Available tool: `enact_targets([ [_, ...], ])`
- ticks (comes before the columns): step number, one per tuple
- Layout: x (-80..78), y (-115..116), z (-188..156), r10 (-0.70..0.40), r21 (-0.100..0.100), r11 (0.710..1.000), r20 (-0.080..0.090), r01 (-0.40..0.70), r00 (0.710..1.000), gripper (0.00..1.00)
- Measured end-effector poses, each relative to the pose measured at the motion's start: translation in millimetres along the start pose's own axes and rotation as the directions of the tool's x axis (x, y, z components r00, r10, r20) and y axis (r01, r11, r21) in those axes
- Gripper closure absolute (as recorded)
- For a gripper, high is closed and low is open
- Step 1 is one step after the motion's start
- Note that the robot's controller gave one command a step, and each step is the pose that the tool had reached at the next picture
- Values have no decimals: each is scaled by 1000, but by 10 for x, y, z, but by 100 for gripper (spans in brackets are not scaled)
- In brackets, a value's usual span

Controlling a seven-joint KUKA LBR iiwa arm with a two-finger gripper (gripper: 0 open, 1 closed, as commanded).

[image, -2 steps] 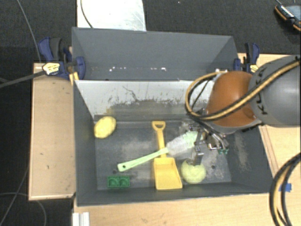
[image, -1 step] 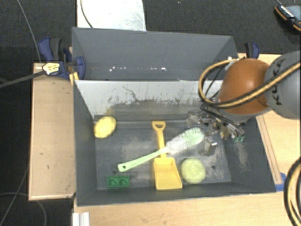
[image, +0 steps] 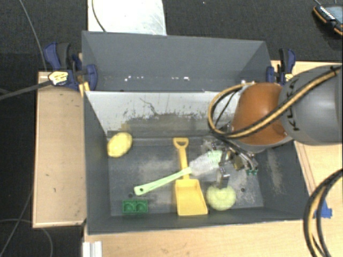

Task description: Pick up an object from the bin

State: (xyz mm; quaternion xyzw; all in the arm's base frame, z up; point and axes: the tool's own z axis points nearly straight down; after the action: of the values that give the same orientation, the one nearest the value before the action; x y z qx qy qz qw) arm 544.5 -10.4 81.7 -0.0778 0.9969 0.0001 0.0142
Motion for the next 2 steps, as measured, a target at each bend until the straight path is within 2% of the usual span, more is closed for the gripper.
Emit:
enact_targets([
  [1, -164, -319, 117, -8, 6, 1000, 10, 8, 1000, 0],
  [2, -105, -207, 114, 12, -3, 1000, 1, -12, 1000, 0],
])
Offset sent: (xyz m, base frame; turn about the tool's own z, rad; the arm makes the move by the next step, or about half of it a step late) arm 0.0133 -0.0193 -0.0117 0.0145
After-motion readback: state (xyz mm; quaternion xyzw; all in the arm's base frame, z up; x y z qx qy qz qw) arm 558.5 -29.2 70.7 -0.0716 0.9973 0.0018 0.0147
